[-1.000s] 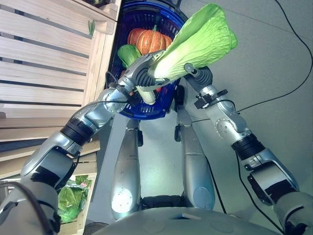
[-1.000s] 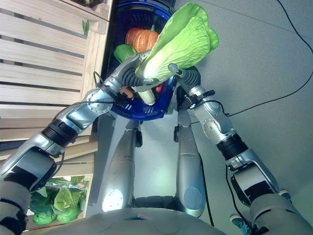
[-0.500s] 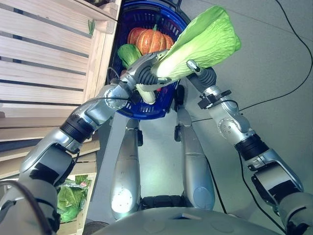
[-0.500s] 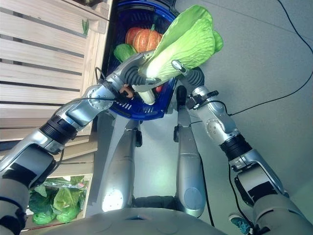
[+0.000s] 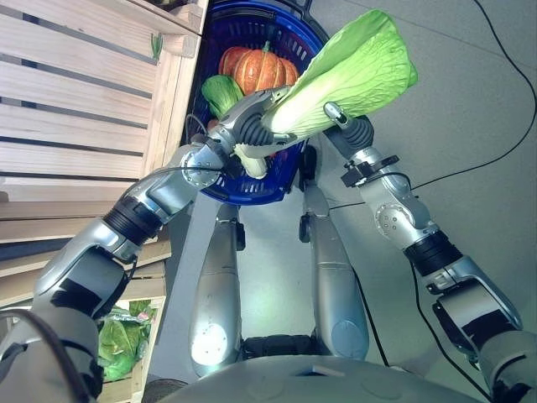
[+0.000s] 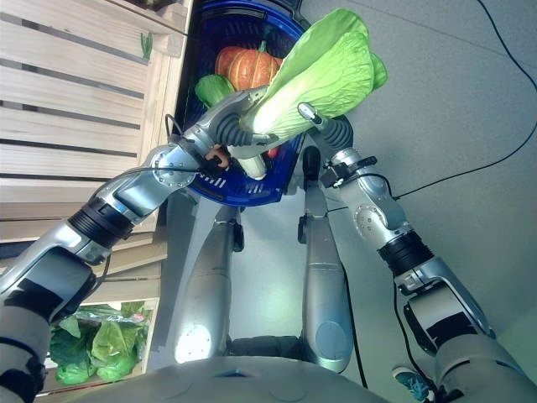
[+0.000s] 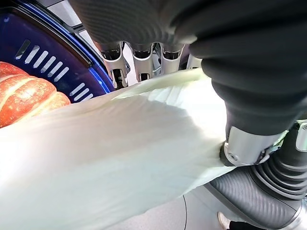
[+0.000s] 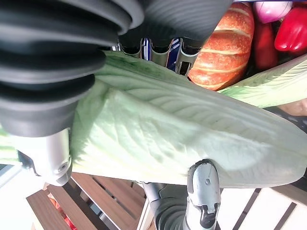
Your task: Pick up fruits and vegetables into the basket
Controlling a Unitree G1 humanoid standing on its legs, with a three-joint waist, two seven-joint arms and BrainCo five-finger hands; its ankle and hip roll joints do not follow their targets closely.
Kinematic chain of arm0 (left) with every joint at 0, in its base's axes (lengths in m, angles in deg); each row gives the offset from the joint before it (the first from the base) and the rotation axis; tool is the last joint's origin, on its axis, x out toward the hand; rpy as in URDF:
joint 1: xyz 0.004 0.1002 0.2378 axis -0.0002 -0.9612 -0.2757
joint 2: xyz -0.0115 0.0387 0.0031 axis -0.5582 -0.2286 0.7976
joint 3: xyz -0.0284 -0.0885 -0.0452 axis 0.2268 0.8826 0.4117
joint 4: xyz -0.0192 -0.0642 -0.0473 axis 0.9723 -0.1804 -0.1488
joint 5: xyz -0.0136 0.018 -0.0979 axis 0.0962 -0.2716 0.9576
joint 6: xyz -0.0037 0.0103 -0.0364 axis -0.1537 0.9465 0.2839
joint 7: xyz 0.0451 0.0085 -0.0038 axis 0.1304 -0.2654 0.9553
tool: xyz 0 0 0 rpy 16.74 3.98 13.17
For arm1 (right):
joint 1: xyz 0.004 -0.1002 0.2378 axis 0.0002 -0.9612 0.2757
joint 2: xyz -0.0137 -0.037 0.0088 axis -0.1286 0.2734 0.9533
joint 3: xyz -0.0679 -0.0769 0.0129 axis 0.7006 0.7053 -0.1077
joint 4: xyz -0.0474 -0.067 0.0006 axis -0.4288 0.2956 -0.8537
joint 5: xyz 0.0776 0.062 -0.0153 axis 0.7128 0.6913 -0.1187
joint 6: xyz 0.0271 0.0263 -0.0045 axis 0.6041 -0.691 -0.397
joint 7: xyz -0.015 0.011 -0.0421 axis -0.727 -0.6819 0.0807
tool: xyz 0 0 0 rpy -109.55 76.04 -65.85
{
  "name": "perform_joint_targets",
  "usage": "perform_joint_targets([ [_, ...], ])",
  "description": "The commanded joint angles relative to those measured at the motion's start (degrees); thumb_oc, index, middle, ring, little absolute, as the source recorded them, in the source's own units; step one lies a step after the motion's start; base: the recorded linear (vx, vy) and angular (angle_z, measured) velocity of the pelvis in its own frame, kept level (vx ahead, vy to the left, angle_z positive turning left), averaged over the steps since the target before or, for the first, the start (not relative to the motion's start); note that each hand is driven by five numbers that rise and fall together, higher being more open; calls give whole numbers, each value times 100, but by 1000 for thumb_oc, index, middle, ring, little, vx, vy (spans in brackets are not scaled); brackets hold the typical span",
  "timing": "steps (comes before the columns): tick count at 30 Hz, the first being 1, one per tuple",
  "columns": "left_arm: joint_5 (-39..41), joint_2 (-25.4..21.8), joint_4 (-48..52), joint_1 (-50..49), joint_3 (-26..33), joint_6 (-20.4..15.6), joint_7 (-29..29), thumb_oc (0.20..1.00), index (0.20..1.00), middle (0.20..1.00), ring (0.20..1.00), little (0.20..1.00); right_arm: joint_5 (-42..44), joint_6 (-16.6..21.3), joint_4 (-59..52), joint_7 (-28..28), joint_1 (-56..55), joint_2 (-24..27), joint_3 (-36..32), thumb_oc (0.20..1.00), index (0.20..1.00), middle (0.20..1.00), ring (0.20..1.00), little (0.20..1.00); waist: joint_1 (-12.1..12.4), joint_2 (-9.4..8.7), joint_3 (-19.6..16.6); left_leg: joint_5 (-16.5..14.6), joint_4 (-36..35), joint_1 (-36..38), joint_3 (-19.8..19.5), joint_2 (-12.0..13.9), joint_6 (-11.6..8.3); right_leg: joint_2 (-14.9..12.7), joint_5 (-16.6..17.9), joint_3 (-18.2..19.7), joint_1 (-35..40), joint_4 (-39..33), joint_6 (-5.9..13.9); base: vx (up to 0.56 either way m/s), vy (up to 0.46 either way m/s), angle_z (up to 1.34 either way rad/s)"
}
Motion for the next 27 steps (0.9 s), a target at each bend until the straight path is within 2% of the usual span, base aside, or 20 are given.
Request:
perform_joint_targets([
  [1, 180, -98, 249, -274, -66, 90, 107, 1000, 1000, 1000, 1000, 1000, 0, 604, -1152, -369, 277, -160, 40, 200, 200, 200, 200, 200, -37, 202, -44, 590, -944, 135, 133, -275, 216, 402, -694, -408, 380, 438, 356, 0, 0, 0],
  [9, 761, 236, 20, -766, 612, -457, 1632, 1000, 1000, 1000, 1000, 1000, -98, 709, -1070, -394, 171, -294, -4, 200, 200, 200, 200, 200, 30, 179, -44, 592, -959, 144, 78, -298, 225, 423, -724, -420, 388, 450, 345, 0, 0, 0],
  [14, 936, 610, -56, -1151, 1275, -593, 2361, 1000, 1000, 1000, 1000, 1000, -333, 648, -1128, -343, 51, -525, -157, 200, 200, 200, 200, 200, 94, 162, -44, 597, -954, 154, 7, -338, 233, 429, -763, -457, 421, 471, 314, 1, -6, 0],
  [23, 955, 785, -283, -1310, 2090, -559, 3192, 1000, 1000, 1000, 1000, 1000, -505, 445, -1144, -206, -27, -585, -413, 200, 200, 200, 200, 200, 107, 170, -44, 590, -885, 140, -10, -358, 206, 441, -849, -482, 429, 549, 247, 0, -3, 0],
  [27, 1073, 680, -669, -1251, 2414, -601, 3364, 1000, 1000, 1000, 1000, 1000, -544, 388, -1017, -112, -36, -550, -559, 200, 200, 200, 200, 200, 80, 203, -44, 592, -838, 143, 7, -349, 177, 451, -896, -467, 428, 618, 219, 7, 41, -1],
])
